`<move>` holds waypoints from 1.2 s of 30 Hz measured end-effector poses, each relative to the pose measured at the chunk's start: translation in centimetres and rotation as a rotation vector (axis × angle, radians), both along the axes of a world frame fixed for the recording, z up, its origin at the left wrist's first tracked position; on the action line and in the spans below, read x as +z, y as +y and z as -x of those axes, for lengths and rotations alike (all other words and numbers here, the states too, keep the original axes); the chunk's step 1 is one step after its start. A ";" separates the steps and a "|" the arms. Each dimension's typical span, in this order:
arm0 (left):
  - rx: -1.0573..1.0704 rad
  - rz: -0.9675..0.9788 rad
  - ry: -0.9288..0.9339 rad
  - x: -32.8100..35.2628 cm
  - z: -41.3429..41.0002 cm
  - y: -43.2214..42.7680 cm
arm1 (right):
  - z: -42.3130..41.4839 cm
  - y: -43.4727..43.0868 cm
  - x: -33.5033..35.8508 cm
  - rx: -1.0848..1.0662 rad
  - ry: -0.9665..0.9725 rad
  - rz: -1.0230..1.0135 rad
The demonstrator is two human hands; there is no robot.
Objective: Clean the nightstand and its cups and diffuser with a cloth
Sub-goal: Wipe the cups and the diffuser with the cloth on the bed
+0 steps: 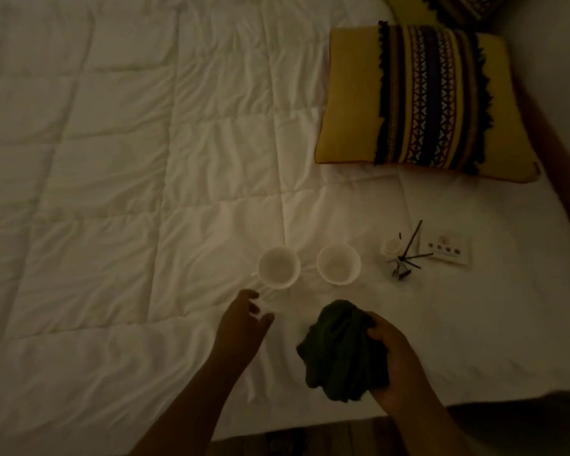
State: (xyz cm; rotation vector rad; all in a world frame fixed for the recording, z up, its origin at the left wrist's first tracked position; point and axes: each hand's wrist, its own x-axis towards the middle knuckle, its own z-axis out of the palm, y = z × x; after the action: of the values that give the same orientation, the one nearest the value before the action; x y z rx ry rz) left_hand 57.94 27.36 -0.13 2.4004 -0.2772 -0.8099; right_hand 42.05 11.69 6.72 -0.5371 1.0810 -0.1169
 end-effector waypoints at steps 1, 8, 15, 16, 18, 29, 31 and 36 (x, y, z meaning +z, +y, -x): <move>-0.010 0.051 -0.082 -0.5 -0.9 -0.5 | -0.5 0.0 -0.3 0.003 0.008 -0.018; -0.333 0.126 -0.157 -4.0 -4.2 -3.9 | -2.4 -0.4 -3.9 -0.024 0.069 -0.189; -0.033 0.239 -0.037 -4.2 -6.0 -5.6 | -1.5 -0.2 -5.4 -0.031 -0.049 -0.308; -0.006 0.266 0.001 -4.0 -6.2 -5.5 | -1.5 -0.2 -5.3 -0.009 -0.070 -0.302; 0.114 0.316 0.165 -3.4 -6.3 -5.4 | -2.0 -0.4 -4.4 0.068 -0.129 -0.207; 0.392 0.711 0.657 3.2 -3.5 -4.5 | -7.7 1.9 2.2 0.505 -0.099 1.126; 0.406 0.725 0.645 4.3 -3.3 -4.6 | -8.5 2.8 2.3 0.512 -0.084 1.250; 0.593 0.795 0.734 6.5 -1.8 -4.8 | -9.9 4.4 2.5 0.387 -0.102 1.455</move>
State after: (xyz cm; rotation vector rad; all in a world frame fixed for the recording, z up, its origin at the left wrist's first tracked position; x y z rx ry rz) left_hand 59.78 22.60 6.38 1.2279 0.3413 -0.9768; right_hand 51.95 16.09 9.18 -1.9971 0.6181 -0.5958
